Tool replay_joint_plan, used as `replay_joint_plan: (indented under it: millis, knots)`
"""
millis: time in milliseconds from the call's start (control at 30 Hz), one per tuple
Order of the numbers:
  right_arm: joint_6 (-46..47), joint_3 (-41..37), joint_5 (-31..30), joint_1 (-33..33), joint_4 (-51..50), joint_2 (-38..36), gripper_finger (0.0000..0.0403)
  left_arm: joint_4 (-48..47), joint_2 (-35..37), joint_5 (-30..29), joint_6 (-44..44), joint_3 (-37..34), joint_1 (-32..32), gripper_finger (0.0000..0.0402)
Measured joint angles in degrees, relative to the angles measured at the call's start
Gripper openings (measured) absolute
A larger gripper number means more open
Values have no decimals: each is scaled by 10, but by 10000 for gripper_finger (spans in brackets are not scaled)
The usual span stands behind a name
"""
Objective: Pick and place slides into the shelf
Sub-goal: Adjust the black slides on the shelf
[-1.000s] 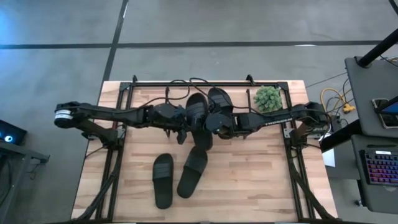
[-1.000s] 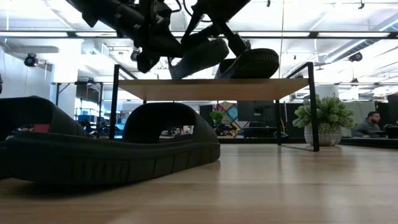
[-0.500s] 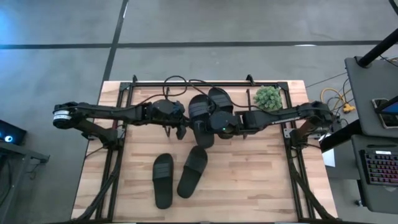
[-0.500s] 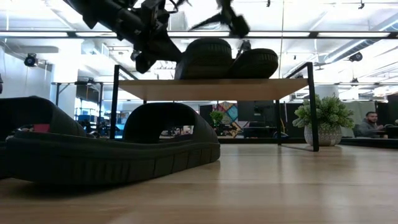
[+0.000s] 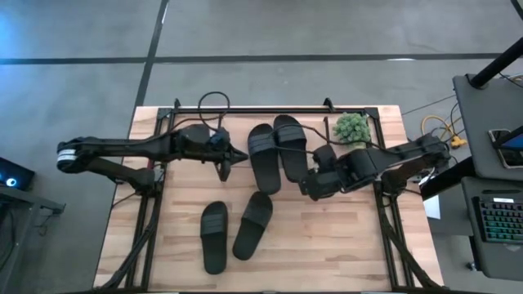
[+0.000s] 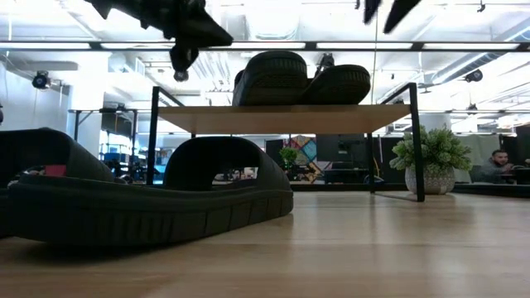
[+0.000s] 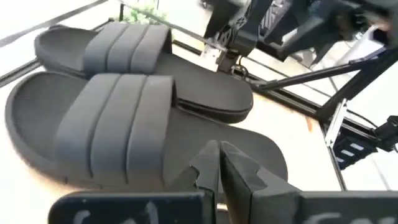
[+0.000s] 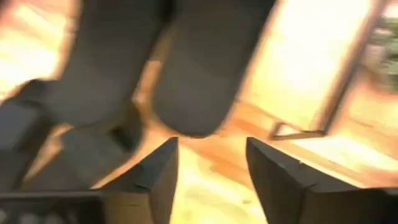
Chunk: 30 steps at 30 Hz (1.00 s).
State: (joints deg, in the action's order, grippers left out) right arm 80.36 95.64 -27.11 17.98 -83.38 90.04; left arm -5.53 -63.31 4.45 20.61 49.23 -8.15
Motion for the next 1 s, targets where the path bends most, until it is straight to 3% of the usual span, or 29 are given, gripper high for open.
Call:
replay_joint_plan:
  millis: [267,500,700,1000]
  knots:
    - [-4,-63,33,-17,2,1,20,-41,3,79,59,-1,30,0]
    - [-21,-103,52,-18,44,1,13,-39,-15,91,61,-1,98,0]
    - [-72,-138,50,-35,133,8,13,29,-60,89,84,-1,114,0]
    - [-99,-152,31,-50,166,19,13,92,-109,95,122,-1,143,0]
